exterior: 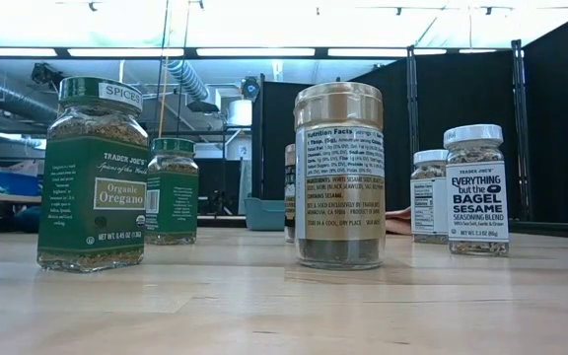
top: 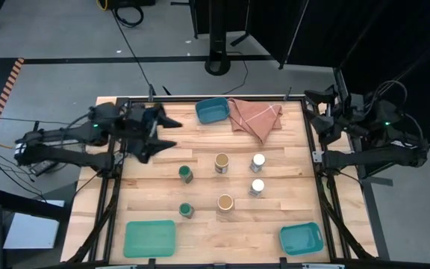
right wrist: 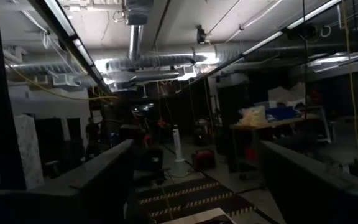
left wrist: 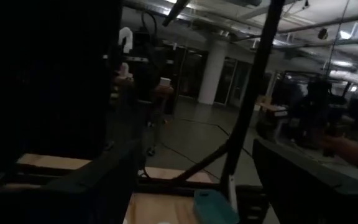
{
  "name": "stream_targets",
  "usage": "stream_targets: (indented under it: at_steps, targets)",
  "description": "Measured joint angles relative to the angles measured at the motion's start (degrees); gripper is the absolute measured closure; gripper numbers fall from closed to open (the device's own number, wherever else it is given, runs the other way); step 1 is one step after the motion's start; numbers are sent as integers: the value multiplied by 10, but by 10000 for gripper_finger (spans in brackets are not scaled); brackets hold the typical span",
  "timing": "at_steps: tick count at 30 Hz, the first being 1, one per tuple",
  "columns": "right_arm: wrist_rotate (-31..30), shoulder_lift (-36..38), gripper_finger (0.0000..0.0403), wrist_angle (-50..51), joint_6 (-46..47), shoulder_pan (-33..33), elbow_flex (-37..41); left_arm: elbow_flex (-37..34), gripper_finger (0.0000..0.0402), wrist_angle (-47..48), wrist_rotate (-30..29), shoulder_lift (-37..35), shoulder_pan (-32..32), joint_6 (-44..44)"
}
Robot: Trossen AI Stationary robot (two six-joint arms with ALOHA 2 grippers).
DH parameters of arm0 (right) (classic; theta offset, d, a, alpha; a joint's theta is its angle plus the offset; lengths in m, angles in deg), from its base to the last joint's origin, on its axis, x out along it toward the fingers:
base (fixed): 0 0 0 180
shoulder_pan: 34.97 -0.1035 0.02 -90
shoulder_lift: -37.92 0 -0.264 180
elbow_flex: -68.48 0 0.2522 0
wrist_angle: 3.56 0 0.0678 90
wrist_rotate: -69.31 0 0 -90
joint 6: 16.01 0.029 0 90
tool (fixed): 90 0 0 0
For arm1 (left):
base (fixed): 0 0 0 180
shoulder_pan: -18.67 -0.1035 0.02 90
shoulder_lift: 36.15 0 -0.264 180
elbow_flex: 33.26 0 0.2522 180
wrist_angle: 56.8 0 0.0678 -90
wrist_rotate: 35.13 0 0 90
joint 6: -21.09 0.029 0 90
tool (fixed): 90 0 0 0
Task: Sort spices by type
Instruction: Put the top brown seasoning bottle into the light green bin
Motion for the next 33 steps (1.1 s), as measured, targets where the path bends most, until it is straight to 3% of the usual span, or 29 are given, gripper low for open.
stream_targets:
  at_steps: [4,7,13,18,33]
  targets:
    - [0,0,60,0,1,0,0,16,85,21,23,52,0,-26]
    - [0,0,58,0,1,0,0,18,85,95,21,80,0,-7]
    - [0,0,59,22,16,0,0,18,85,194,-88,120,21,64]
    - [-5,0,59,38,16,0,0,18,85,186,-199,162,34,137]
    - [-26,0,57,51,15,0,0,18,85,17,-170,305,46,153]
